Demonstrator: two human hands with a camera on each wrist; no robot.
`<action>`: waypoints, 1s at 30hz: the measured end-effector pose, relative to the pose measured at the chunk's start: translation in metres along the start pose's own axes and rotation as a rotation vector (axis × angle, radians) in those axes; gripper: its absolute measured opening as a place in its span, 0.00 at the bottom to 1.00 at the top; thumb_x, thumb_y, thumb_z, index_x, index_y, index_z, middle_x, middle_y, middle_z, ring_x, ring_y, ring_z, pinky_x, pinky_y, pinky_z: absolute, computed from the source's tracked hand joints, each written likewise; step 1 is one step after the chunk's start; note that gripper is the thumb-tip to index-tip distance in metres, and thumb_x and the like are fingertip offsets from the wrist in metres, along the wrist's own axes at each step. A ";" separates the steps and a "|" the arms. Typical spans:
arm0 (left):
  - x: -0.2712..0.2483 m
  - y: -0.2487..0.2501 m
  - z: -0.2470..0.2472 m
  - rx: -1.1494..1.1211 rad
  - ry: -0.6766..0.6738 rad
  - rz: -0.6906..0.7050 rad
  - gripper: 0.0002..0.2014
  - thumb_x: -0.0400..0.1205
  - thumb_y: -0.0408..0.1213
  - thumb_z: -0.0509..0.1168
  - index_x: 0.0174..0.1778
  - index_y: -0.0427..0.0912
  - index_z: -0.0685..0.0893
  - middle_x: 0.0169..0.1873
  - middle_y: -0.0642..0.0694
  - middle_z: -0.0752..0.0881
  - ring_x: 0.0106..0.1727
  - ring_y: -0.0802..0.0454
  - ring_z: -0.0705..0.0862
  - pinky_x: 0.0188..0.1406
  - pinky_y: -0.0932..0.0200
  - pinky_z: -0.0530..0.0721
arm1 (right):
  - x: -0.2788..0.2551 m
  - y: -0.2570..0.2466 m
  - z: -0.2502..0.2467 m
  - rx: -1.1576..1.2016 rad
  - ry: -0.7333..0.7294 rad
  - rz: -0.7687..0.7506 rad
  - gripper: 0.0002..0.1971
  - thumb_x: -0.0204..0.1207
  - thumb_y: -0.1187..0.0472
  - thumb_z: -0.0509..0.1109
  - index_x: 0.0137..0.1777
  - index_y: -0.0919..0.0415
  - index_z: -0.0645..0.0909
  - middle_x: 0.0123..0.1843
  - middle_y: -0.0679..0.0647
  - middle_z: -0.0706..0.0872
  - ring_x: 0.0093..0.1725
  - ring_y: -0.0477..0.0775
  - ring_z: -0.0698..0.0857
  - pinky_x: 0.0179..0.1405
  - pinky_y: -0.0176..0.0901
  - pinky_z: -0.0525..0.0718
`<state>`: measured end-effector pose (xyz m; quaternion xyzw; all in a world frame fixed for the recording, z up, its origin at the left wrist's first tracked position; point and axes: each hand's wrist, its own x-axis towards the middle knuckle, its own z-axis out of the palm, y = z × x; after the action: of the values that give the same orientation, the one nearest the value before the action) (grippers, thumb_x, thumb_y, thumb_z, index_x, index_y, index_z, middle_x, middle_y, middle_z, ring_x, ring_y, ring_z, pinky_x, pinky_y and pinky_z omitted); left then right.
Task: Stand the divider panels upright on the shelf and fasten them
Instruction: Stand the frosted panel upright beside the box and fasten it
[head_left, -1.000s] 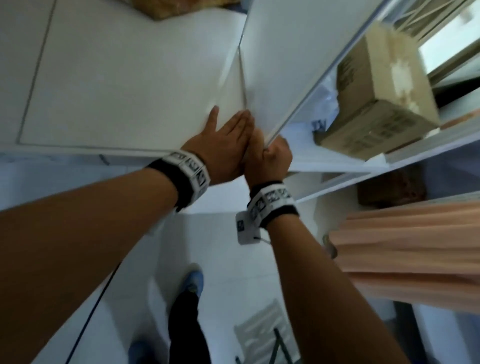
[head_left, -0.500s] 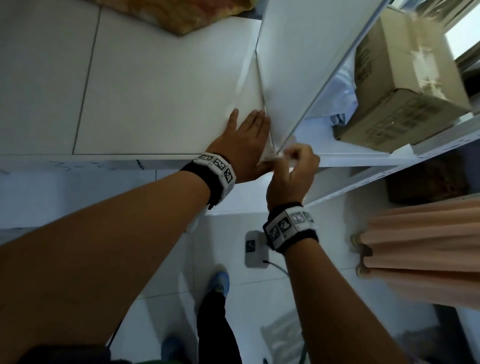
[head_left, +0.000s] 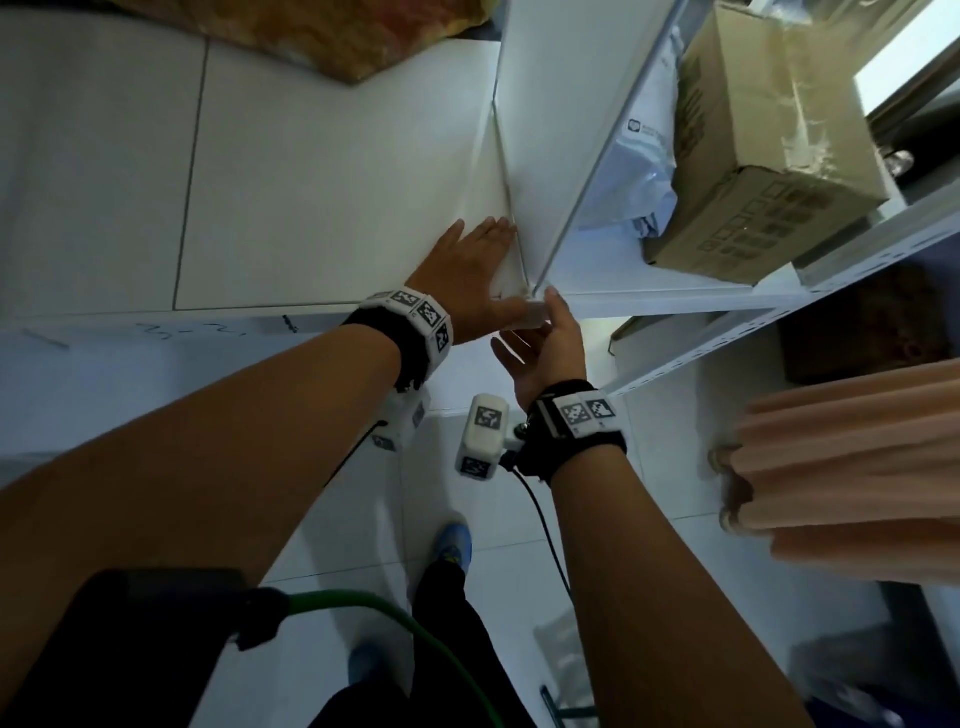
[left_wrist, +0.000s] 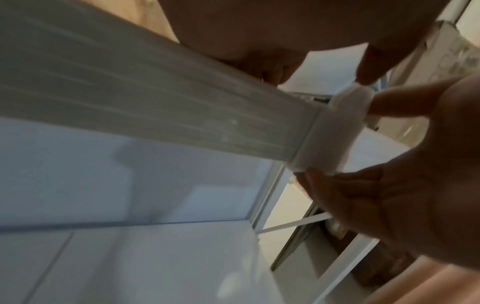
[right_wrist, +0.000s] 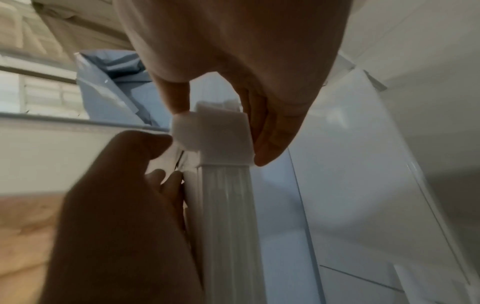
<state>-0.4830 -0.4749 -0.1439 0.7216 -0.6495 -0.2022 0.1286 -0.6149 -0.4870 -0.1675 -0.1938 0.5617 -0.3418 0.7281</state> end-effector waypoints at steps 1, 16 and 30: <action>-0.003 0.002 0.000 -0.153 0.048 -0.063 0.46 0.80 0.61 0.59 0.88 0.41 0.51 0.86 0.41 0.62 0.86 0.45 0.60 0.85 0.49 0.54 | 0.000 -0.001 0.001 -0.010 -0.014 0.009 0.23 0.77 0.46 0.70 0.64 0.62 0.80 0.55 0.63 0.88 0.55 0.62 0.88 0.48 0.51 0.88; -0.026 0.041 0.057 -1.663 0.072 -0.891 0.31 0.80 0.62 0.68 0.68 0.41 0.84 0.61 0.39 0.89 0.65 0.42 0.86 0.47 0.48 0.88 | 0.014 -0.014 -0.018 -0.051 -0.105 0.174 0.15 0.75 0.48 0.71 0.44 0.62 0.85 0.41 0.59 0.92 0.48 0.60 0.88 0.66 0.58 0.79; -0.021 0.037 0.065 -1.748 0.090 -0.903 0.29 0.73 0.56 0.77 0.62 0.39 0.88 0.55 0.39 0.92 0.56 0.44 0.91 0.35 0.51 0.90 | 0.008 -0.019 -0.015 -0.069 -0.132 0.161 0.16 0.78 0.49 0.69 0.44 0.64 0.85 0.37 0.59 0.91 0.42 0.60 0.89 0.63 0.58 0.79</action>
<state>-0.5468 -0.4535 -0.1821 0.5596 0.0708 -0.6139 0.5523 -0.6337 -0.5045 -0.1648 -0.1949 0.5378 -0.2490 0.7815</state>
